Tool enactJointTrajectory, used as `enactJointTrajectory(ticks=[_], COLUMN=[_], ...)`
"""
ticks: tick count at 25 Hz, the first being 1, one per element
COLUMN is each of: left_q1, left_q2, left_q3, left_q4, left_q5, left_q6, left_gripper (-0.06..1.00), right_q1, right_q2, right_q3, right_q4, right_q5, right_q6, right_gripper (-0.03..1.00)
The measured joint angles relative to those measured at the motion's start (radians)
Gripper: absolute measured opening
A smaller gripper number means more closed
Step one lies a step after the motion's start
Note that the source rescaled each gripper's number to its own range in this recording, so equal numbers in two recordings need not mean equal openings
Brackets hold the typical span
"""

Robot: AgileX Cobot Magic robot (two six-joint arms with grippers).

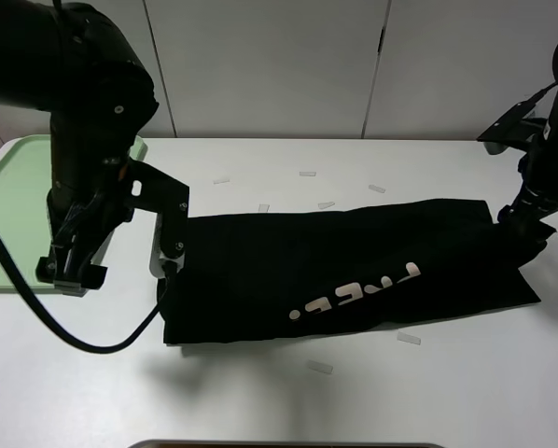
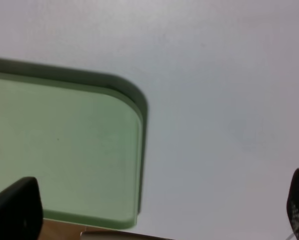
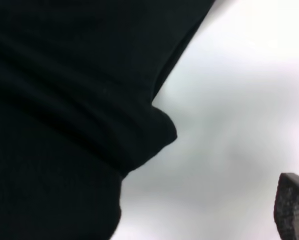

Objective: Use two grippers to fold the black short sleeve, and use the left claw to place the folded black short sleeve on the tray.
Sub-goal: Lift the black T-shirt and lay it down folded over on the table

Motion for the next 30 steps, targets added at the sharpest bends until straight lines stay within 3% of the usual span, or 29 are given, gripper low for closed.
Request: enactJointTrajectory(ticks=[7, 13, 17, 25, 30], left_q1=[0.000, 0.000, 0.000, 0.000, 0.000], left_q2=[0.000, 0.000, 0.000, 0.000, -0.067], left_q3=[0.000, 0.000, 0.000, -0.012, -0.104], left_q4=[0.000, 0.000, 0.000, -0.003, -0.082], left_q5=[-0.022, -0.040, -0.043, -0.043, -0.045], left_q6=[0.006, 0.008, 0.008, -0.078, -0.144], left_gripper=[0.98, 0.98, 0.98, 0.98, 0.98], right_q1=[0.000, 0.000, 0.000, 0.000, 0.000], right_q2=[0.000, 0.000, 0.000, -0.027, -0.104], right_q3=[0.000, 0.000, 0.000, 0.000, 0.000], right_q4=[0.073, 0.213, 0.267, 0.303, 0.404], right_q5=[0.069, 0.081, 0.105, 0.106, 0.056], right_q6=[-0.189, -0.495, -0.614, -0.633, -0.633], right_gripper=[1.00, 1.00, 1.00, 1.00, 1.00])
